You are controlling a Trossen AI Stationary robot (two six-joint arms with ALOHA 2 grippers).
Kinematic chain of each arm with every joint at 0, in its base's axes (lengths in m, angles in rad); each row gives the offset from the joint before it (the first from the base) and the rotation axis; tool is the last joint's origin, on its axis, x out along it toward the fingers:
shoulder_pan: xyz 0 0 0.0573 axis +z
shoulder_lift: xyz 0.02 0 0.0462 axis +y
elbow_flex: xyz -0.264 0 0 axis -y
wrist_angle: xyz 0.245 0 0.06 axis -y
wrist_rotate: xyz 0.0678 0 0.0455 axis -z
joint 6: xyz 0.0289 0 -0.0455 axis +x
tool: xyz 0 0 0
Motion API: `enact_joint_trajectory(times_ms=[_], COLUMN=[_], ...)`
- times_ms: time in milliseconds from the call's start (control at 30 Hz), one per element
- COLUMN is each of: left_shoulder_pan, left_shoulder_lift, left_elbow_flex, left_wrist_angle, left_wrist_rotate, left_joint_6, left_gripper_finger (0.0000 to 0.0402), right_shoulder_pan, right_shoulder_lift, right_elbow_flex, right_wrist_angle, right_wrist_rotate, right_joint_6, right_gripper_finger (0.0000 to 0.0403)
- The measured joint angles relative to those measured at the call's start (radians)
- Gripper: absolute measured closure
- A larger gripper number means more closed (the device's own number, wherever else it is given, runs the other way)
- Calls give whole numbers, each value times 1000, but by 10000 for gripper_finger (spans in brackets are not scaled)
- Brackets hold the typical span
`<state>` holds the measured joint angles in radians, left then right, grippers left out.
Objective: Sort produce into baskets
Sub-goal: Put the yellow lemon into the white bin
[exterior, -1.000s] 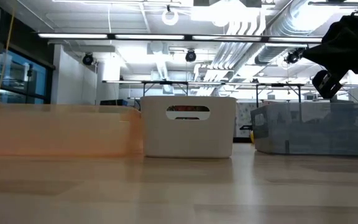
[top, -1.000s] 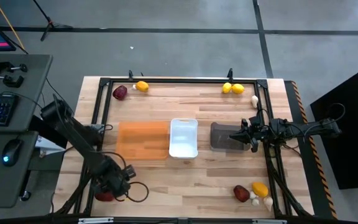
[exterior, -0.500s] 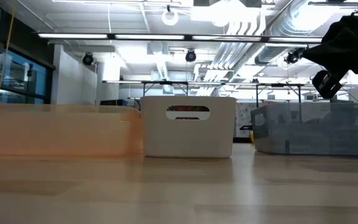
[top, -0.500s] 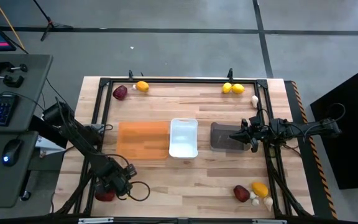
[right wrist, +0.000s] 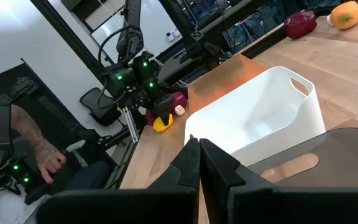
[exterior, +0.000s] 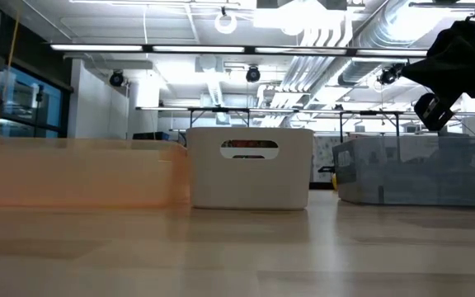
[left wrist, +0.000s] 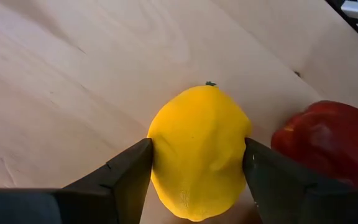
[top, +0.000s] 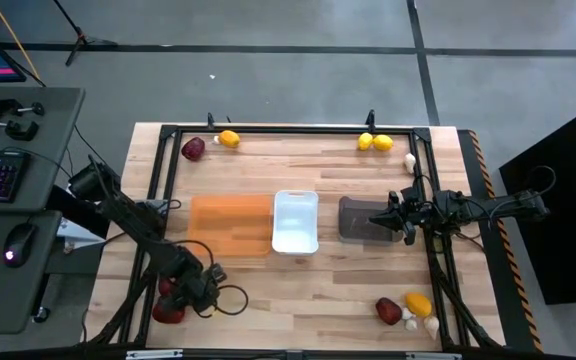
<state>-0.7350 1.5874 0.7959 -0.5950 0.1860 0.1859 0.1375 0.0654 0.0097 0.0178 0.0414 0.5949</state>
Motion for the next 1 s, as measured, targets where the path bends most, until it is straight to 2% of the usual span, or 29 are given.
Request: enact_joint_trajectory(times_ms=[233,400,500,600,733,867,1000], left_shoulder_pan=[40,108,165,243,375,487,568], left_shoulder_lift=[-85,-274,-399,-472,-423,-274,-134], left_elbow_flex=[-11,-8,7,23,23,22,51], left_wrist_angle=[25,-4,31,235,482,626,705], left_wrist_rotate=[-40,-67,-179,-320,-333,-330,-321], left_joint_6=[10,-24,-6,26,26,13,-91], left_gripper_finger=[253,261,250,245,244,243,240], right_shoulder_pan=[0,0,0,0,0,0,0], right_shoulder_lift=[0,0,0,0,0,0,0], right_elbow_flex=[0,0,0,0,0,0,0], right_wrist_angle=[0,0,0,0,0,0,0], right_wrist_rotate=[0,0,0,0,0,0,0], right_joint_6=[0,0,0,0,0,0,0], right_gripper_finger=[402,402,402,402,402,402,402])
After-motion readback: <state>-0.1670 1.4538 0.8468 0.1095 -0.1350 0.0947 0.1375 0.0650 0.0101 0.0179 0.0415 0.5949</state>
